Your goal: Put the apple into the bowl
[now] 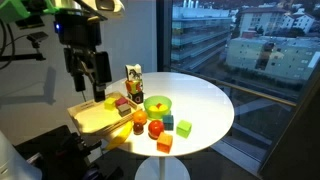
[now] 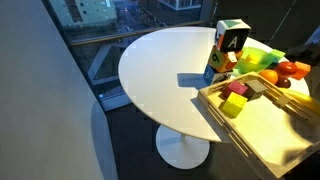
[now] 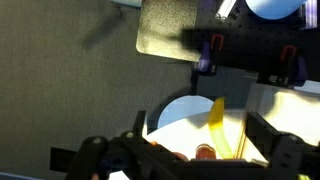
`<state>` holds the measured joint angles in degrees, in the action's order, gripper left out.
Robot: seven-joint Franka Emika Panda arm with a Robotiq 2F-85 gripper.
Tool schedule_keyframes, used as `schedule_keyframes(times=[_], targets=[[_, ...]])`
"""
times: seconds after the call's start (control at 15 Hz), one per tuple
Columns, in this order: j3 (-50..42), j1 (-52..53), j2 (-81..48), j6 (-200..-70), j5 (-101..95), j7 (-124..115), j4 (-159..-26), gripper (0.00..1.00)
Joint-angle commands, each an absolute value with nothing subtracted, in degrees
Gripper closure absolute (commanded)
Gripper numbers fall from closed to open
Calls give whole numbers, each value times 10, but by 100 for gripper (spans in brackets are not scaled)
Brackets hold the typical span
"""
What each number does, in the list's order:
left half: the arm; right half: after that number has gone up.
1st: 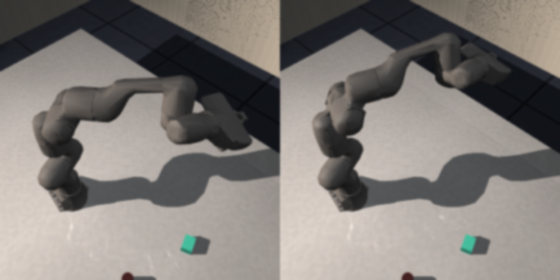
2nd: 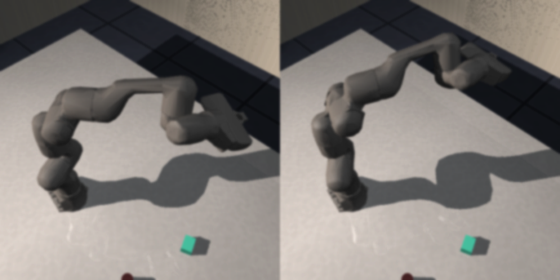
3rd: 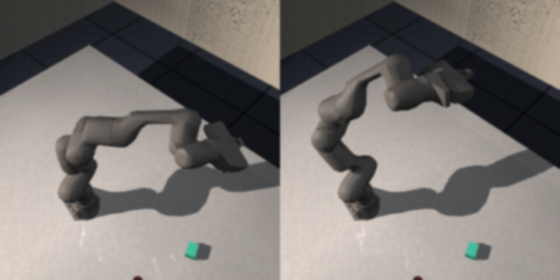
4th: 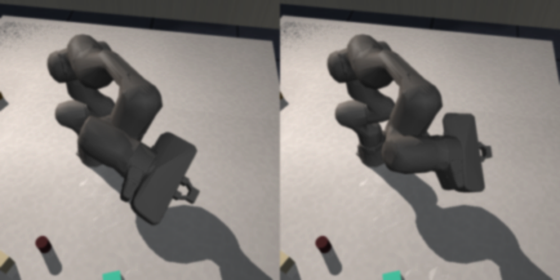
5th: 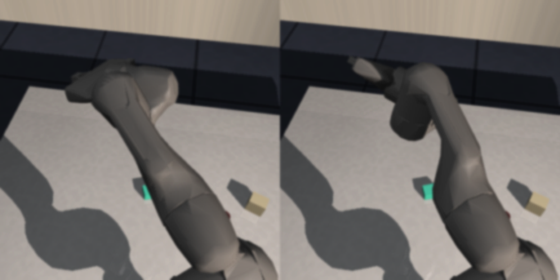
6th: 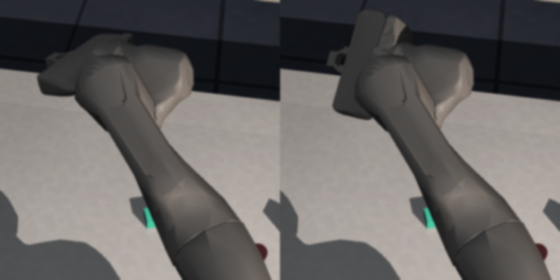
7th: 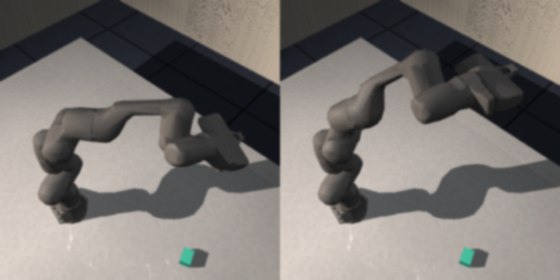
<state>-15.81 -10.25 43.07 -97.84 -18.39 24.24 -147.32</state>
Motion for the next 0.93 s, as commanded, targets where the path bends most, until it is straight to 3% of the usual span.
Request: schedule_keyframes(times=[0.0,0.87], targets=[[-163,-96,432,-976,-187,239,-1472,0],[-136,-56,389,-1036,-172,211,-1466,0]])
